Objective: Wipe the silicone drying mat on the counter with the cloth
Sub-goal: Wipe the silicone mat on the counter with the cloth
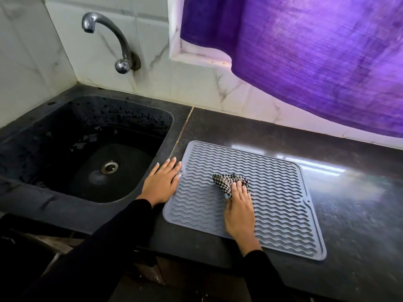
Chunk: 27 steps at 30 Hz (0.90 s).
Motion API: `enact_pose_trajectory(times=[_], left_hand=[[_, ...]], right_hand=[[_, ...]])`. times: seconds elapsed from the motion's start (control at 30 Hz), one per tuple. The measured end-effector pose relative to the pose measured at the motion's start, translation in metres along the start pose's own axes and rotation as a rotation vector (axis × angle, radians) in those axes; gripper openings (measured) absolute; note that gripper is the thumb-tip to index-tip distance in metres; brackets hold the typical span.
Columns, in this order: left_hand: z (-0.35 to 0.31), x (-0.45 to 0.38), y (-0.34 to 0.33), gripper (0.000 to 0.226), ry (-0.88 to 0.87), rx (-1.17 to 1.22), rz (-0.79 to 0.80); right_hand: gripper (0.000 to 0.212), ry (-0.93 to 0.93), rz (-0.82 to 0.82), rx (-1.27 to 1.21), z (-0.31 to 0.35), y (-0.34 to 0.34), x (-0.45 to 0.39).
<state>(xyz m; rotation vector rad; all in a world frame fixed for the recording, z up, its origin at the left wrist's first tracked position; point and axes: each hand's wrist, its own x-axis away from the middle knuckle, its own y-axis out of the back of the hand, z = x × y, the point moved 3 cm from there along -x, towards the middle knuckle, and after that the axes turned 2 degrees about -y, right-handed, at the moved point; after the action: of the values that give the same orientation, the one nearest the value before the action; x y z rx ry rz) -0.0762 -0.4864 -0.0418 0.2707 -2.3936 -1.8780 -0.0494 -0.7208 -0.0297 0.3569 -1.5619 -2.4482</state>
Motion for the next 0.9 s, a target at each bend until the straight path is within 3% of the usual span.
enact_pose_trajectory(times=[0.07,0.13,0.2,0.3,0.4,0.47,0.67,0.8,0.9], left_hand=[[0.000,0.001,-0.001,0.078,0.000,0.002,-0.015],[0.000,0.001,-0.002,0.081,-0.003,0.001,-0.023],[-0.001,0.002,-0.001,0.081,-0.008,0.008,-0.034],[-0.002,0.003,-0.001,0.080,-0.023,0.007,-0.047],[-0.001,0.003,-0.004,0.075,-0.043,-0.002,-0.049],[0.000,0.003,-0.006,0.070,-0.041,-0.019,-0.066],[0.002,0.002,-0.008,0.054,-0.054,-0.076,-0.100],[0.002,0.001,-0.008,0.055,-0.058,-0.072,-0.110],[0.002,0.000,-0.007,0.063,-0.060,-0.022,-0.111]], right_hand=[[0.046,-0.076,0.023,-0.198,-0.004,0.008,-0.006],[0.030,-0.235,0.012,-0.589,-0.006,0.027,-0.011],[0.025,-0.300,-0.066,-0.783,-0.006,0.039,-0.020],[0.036,-0.167,-0.152,-0.573,0.010,0.039,-0.042],[0.045,-0.001,0.004,-0.278,0.039,0.007,-0.054],[0.052,0.029,0.005,-0.010,0.048,-0.017,-0.049],[0.065,0.012,-0.023,0.063,0.045,-0.024,-0.053],[0.042,-0.021,0.062,-0.373,0.029,-0.019,-0.071],[0.025,-0.303,0.078,-0.899,0.018,-0.004,-0.078]])
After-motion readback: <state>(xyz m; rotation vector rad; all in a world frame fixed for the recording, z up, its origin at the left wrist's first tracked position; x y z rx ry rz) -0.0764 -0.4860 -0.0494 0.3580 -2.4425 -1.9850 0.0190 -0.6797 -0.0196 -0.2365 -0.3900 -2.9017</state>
